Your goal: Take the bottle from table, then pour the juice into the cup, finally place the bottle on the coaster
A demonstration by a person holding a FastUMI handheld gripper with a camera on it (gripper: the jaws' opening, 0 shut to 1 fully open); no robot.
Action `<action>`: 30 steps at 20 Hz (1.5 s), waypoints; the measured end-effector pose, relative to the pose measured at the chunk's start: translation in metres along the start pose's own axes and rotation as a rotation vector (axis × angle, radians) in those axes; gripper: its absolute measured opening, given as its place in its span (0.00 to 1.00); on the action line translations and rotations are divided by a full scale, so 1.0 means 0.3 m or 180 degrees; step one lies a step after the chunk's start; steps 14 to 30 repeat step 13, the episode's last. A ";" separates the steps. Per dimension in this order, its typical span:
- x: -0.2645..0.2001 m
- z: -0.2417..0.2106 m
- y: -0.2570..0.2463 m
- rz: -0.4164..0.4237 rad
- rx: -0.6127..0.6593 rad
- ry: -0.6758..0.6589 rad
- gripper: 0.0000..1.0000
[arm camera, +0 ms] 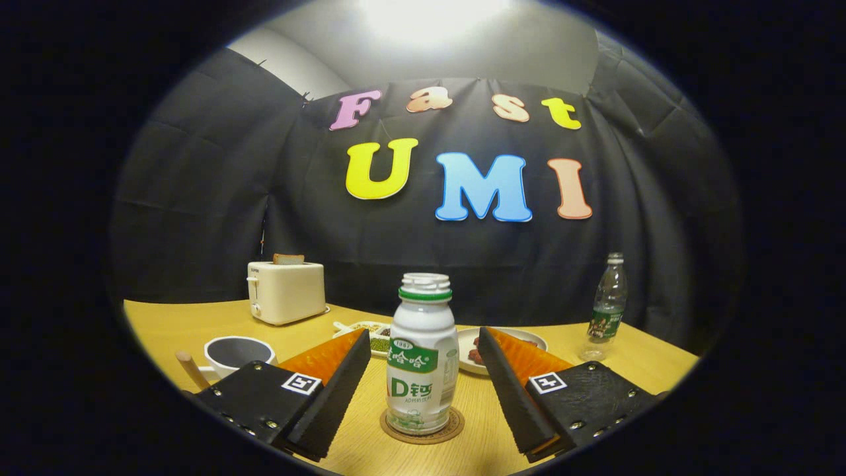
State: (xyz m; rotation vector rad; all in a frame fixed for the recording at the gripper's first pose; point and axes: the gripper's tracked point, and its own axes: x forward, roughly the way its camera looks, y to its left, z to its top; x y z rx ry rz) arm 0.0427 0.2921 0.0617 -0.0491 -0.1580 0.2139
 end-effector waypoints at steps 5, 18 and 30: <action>-0.026 0.227 0.008 0.0053 0.0064 -0.0335 0.99; -0.162 0.561 -0.070 0.0038 0.0070 -0.0757 0.98; -0.162 0.561 -0.070 0.0038 0.0070 -0.0757 0.98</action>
